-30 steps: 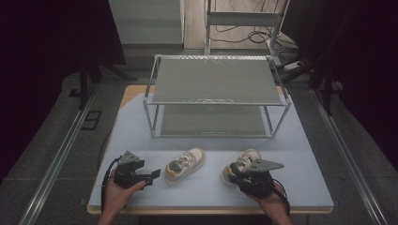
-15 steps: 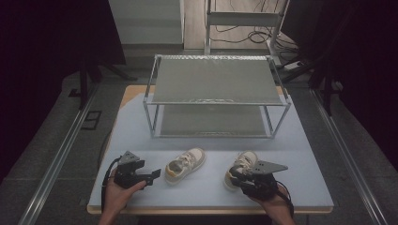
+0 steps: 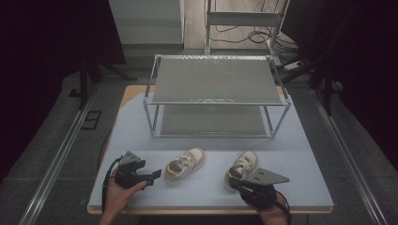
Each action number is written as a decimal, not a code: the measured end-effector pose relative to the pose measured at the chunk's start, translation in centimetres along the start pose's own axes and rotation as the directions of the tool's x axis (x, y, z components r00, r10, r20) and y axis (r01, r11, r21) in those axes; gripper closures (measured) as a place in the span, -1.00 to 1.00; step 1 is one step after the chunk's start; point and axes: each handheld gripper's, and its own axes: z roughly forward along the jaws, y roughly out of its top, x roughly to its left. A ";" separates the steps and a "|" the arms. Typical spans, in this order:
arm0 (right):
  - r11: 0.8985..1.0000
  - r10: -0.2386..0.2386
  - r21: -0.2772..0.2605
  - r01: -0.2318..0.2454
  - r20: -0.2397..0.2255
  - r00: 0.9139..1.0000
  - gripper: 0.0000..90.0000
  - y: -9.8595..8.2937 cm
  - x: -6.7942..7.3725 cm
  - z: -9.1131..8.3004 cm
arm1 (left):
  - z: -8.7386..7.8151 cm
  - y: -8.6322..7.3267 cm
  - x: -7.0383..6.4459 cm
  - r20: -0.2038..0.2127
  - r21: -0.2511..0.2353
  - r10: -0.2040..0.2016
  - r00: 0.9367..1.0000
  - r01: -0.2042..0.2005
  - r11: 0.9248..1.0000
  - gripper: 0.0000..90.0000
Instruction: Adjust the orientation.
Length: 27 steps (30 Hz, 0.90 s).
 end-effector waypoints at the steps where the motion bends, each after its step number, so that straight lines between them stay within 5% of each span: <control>1: 1.000 -0.006 0.006 0.006 0.000 1.000 0.93 0.0 0.3 0.5 | 0.0 0.0 0.0 0.000 0.000 0.001 1.000 -0.001 1.000 -0.57; 5: 1.000 -0.013 0.013 0.013 0.008 1.000 0.96 -0.2 1.1 2.1 | 0.0 0.0 0.0 0.002 -0.001 0.000 1.000 0.000 1.000 -0.56; 10: 0.999 -0.023 0.031 0.020 0.122 0.992 0.98 -1.1 1.4 4.4 | -0.1 -0.1 0.2 -0.002 -0.001 -0.002 1.000 0.002 1.000 -0.57; 12: 1.000 -0.016 0.021 0.013 0.123 0.992 0.98 -1.3 1.3 4.3 | -0.1 -0.1 0.3 0.000 -0.001 -0.002 1.000 0.002 1.000 -0.56; 18: 1.000 -0.005 0.021 0.002 0.152 0.988 0.99 -1.6 1.3 3.5 | 0.0 0.0 0.3 0.001 0.001 -0.001 1.000 0.001 1.000 -0.56; 27: 0.998 0.056 0.002 -0.058 0.220 0.974 0.99 -3.5 -0.5 0.0 | 0.2 0.3 0.3 0.008 0.001 0.005 1.000 -0.005 1.000 -0.57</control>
